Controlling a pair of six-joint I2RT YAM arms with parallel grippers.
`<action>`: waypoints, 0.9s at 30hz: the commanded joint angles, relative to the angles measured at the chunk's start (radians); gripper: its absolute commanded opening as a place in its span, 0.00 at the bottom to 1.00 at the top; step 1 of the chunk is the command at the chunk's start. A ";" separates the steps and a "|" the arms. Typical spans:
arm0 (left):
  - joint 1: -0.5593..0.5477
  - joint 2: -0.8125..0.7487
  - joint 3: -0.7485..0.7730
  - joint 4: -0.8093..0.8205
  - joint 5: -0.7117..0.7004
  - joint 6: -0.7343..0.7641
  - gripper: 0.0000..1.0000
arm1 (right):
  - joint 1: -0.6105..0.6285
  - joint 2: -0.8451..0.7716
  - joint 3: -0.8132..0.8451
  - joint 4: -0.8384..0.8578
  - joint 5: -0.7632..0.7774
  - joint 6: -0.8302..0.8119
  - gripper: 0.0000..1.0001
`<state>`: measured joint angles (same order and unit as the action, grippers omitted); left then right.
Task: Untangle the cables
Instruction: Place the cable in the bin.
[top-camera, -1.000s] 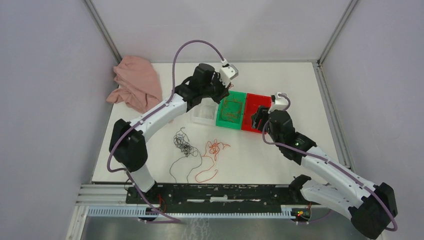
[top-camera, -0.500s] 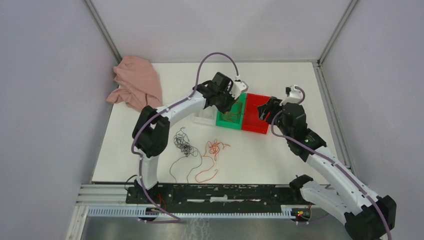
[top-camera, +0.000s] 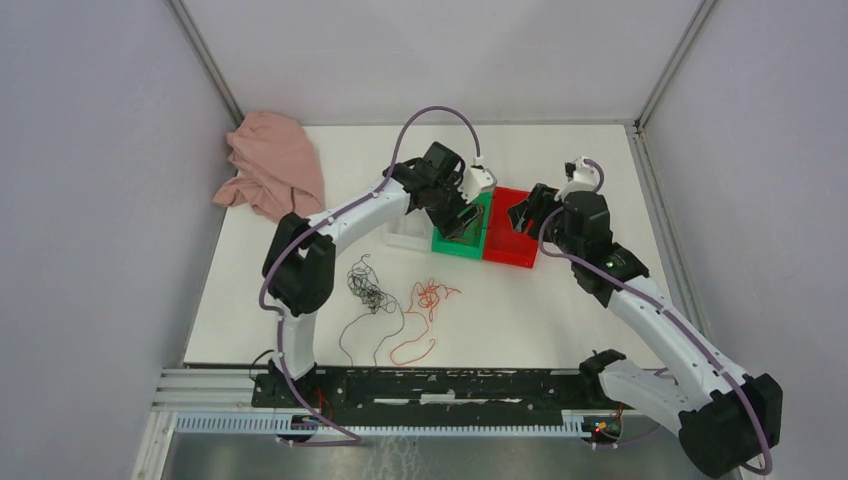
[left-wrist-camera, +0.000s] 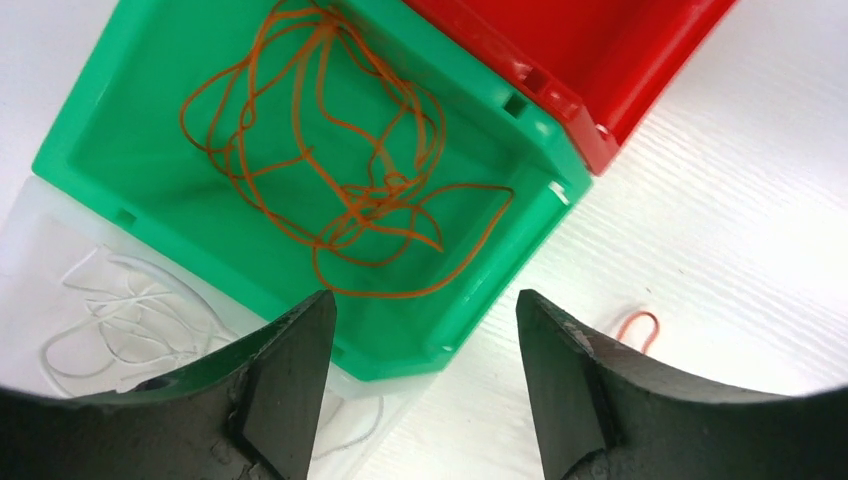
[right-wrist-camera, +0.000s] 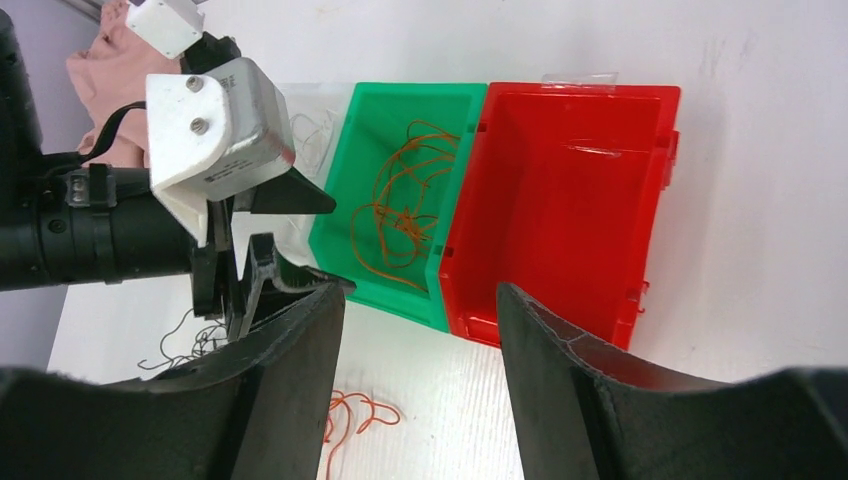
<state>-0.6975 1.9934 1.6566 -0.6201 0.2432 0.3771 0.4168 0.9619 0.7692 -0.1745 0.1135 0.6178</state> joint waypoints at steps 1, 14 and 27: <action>0.003 -0.099 0.073 -0.066 0.081 0.067 0.74 | -0.006 0.065 0.084 0.054 -0.083 0.009 0.64; 0.199 -0.305 0.114 -0.168 0.159 0.058 0.92 | 0.059 0.390 0.160 0.174 -0.292 0.030 0.54; 0.429 -0.714 -0.197 -0.169 0.171 0.088 0.99 | 0.451 0.355 0.015 0.114 -0.185 -0.113 0.65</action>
<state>-0.2821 1.3334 1.5379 -0.7952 0.3950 0.4202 0.7902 1.3304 0.8268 -0.0608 -0.1356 0.5507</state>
